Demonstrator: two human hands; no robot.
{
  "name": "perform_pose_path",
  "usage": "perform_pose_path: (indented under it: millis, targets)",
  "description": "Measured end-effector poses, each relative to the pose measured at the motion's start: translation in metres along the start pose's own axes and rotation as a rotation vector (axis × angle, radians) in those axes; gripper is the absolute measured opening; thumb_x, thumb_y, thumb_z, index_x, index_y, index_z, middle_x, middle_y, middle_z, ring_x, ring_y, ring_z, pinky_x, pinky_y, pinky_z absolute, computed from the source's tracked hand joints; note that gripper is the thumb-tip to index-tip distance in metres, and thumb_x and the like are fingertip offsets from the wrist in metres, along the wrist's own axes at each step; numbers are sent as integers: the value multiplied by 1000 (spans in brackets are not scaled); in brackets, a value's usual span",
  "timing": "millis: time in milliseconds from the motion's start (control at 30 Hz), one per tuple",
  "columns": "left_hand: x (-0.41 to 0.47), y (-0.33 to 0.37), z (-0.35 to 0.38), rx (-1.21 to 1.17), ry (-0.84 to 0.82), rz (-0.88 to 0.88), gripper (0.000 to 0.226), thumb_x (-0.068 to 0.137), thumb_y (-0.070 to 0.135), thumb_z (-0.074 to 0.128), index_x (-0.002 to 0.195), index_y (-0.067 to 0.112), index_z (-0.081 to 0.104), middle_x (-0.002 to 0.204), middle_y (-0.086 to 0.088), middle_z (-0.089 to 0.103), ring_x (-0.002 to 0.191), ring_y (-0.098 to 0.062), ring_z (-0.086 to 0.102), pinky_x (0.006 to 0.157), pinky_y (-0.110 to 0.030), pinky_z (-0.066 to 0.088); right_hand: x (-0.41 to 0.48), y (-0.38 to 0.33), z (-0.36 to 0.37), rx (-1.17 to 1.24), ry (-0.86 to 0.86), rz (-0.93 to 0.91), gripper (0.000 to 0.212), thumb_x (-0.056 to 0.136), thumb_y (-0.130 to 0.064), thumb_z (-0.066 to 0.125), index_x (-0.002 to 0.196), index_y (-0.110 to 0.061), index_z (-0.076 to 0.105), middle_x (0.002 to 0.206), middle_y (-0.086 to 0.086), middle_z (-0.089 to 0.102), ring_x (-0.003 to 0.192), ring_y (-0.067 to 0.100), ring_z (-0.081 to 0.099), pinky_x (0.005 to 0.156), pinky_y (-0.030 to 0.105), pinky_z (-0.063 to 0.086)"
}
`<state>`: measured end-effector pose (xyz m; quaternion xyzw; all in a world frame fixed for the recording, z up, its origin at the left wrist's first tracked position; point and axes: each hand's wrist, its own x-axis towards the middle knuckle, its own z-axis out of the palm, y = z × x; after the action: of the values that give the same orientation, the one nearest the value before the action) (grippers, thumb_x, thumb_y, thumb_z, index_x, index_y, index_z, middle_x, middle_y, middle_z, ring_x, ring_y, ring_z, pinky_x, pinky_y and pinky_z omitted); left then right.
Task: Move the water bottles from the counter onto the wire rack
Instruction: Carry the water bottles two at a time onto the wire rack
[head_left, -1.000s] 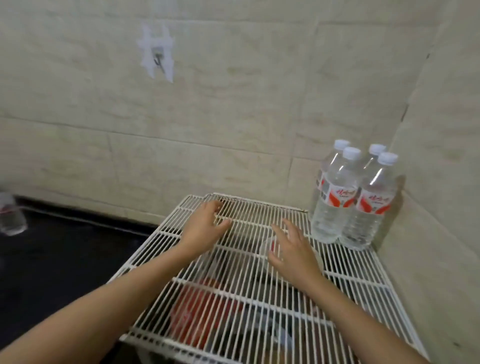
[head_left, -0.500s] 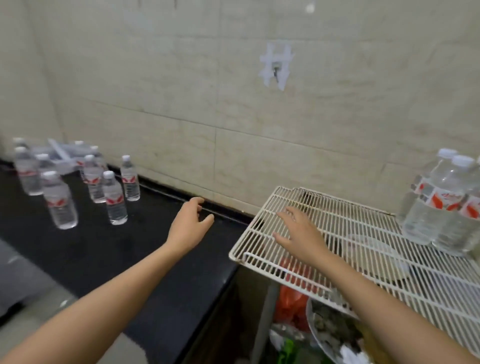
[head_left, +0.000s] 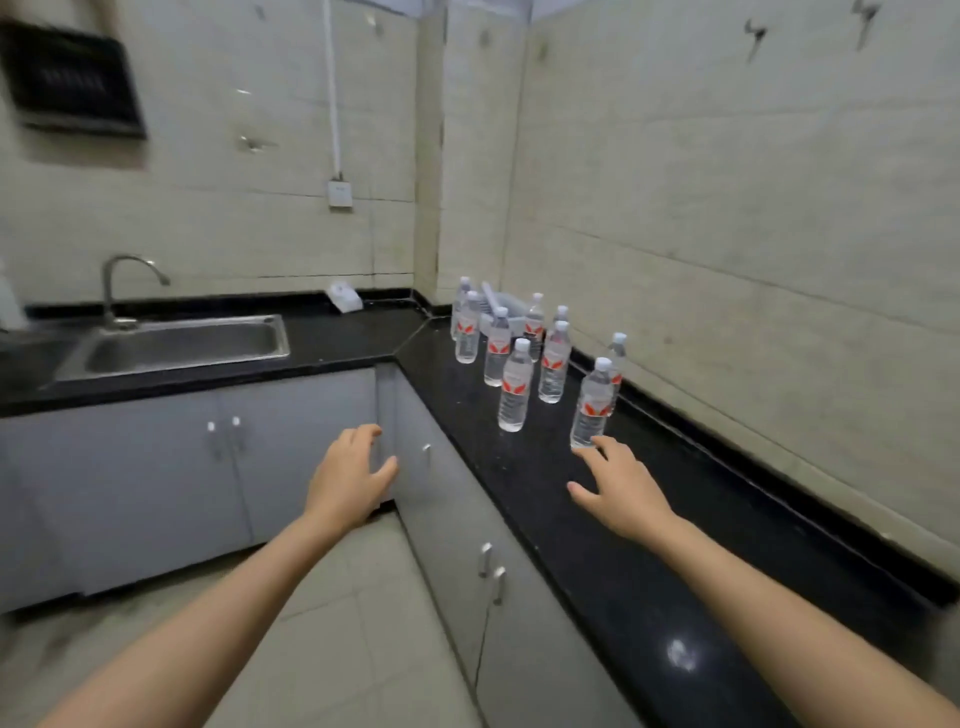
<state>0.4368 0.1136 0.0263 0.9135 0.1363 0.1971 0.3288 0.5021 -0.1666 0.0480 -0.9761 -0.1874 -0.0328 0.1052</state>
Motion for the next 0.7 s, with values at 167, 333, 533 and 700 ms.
perform_pose_path:
  millis: [167,333,533,700]
  targets:
    - [8,-72,-27,25,64,-185,42,88,25,52,127,10,45,129,-12,50,116,-26,50,92,-39,45,59,-59,42,12,-85,-146,54,90,-36,49,139,-19,34,149,8,25,137,25,26,109,37,28]
    - [50,-103,-33,48,110,-247,40,88,24,52,125,10,46,126,-11,51,114,-25,51,91,-36,43,130,-84,71,88,-114,-208,51,90,-33,49,137,-17,38,147,8,29,136,24,28,109,38,29]
    - [137,-130,-18,61,149,-290,37,88,23,52,123,11,48,124,-11,52,112,-24,52,89,-35,43,238,-92,106,229,-110,-241,47,90,-29,51,134,-16,43,146,7,32,134,23,31,109,36,30]
    - [215,-141,2,31,125,-327,38,89,23,51,124,10,46,125,-11,51,109,-21,52,89,-31,42,327,-105,130,322,-148,-243,46,90,-27,51,133,-14,43,145,7,33,133,21,31,108,33,30]
